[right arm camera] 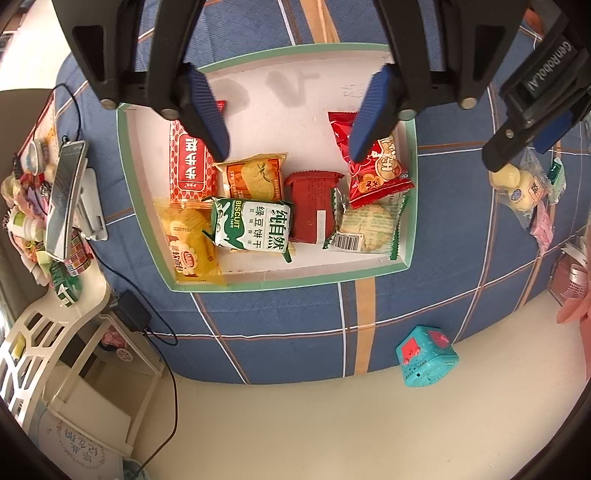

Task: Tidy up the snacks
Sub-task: 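Withdraw both open grippers from the tray toward the wrapped buns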

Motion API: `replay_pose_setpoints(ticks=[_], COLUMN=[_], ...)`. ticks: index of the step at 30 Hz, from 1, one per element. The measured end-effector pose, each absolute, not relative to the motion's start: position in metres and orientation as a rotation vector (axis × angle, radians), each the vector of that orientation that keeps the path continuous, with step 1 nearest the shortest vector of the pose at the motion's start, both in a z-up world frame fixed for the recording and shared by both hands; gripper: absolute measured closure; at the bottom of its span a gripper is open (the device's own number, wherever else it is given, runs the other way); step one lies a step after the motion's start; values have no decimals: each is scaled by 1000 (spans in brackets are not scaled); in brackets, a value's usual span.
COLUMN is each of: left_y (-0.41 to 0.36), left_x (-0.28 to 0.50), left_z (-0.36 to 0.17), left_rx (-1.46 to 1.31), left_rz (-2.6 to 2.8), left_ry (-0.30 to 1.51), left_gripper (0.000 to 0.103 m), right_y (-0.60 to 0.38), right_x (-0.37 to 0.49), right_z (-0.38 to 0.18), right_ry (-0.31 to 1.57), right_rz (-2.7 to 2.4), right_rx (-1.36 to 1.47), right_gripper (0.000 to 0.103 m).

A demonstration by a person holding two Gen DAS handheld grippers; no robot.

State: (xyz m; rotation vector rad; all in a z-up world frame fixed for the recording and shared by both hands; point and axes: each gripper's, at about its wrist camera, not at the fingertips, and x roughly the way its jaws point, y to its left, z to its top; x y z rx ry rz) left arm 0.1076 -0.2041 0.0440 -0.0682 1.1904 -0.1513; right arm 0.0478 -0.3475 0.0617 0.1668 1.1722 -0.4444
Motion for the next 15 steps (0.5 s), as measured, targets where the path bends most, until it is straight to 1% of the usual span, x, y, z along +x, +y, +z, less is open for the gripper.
replay_pose_setpoints(ticks=[1, 3, 5, 7, 9, 15], left_y=[-202, -199, -195, -193, -191, -190], left_x=[109, 109, 110, 111, 112, 112], left_z=[43, 42, 42, 41, 41, 40], left_rx=[-70, -70, -75, -81, -83, -81], left_rz=[-143, -127, -114, -107, -100, -93], left_ry=[1192, 1191, 1191, 1192, 1193, 1193], left_gripper=[12, 9, 9, 9, 9, 8], right_y=[-348, -350, -351, -351, -351, -352], right_x=[48, 49, 49, 49, 50, 50], right_z=[61, 60, 61, 61, 62, 62], right_ry=[1173, 1169, 1161, 1156, 1150, 1144], right_rz=[-444, -442, -439, -436, -434, -428], right_rx=[170, 179, 186, 188, 189, 194], right_gripper=[26, 19, 16, 11, 2, 0])
